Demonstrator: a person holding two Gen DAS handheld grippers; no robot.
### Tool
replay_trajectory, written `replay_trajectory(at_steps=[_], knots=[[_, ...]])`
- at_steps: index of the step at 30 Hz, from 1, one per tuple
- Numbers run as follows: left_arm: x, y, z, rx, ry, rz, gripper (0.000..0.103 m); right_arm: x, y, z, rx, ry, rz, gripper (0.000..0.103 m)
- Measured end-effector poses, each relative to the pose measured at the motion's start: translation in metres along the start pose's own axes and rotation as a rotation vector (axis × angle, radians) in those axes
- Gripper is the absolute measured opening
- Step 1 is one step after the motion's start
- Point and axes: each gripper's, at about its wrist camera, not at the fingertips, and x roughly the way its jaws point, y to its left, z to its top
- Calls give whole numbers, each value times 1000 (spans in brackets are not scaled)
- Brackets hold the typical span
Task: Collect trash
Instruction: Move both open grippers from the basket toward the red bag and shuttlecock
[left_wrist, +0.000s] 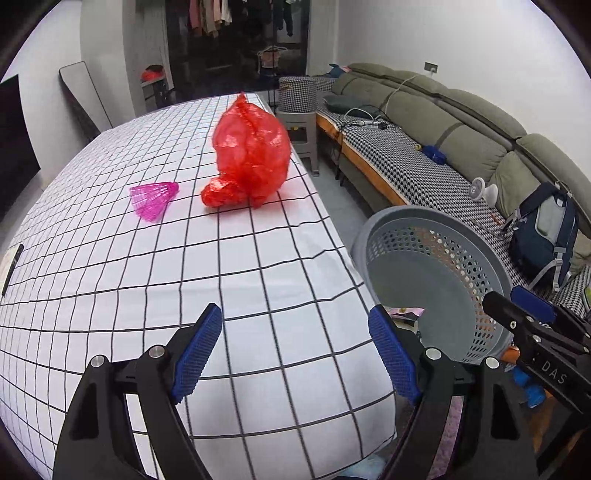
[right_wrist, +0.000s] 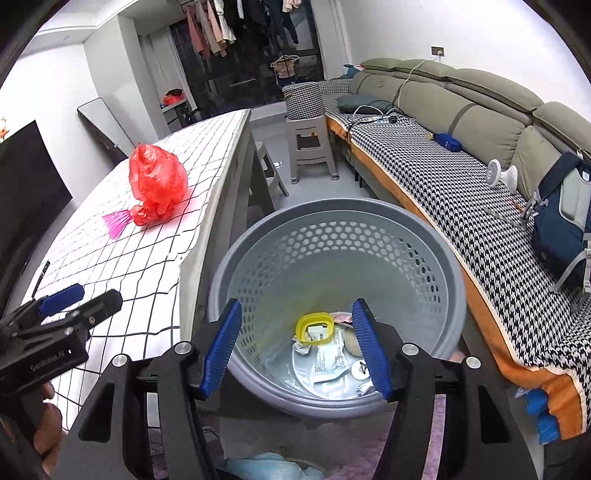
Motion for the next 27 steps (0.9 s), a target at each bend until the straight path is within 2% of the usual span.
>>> replay_trajectory(at_steps=[12,20,27], knots=[[-12,20,6,-15,-39,13,80,-5,13,7,-20,-14,8,63],[-12,37,11,-54,-44,36,80,12,27,19,-38,0,49,65],[-14,62,8,-90,-39,59,80,24,54,28,-75,11,79,65]])
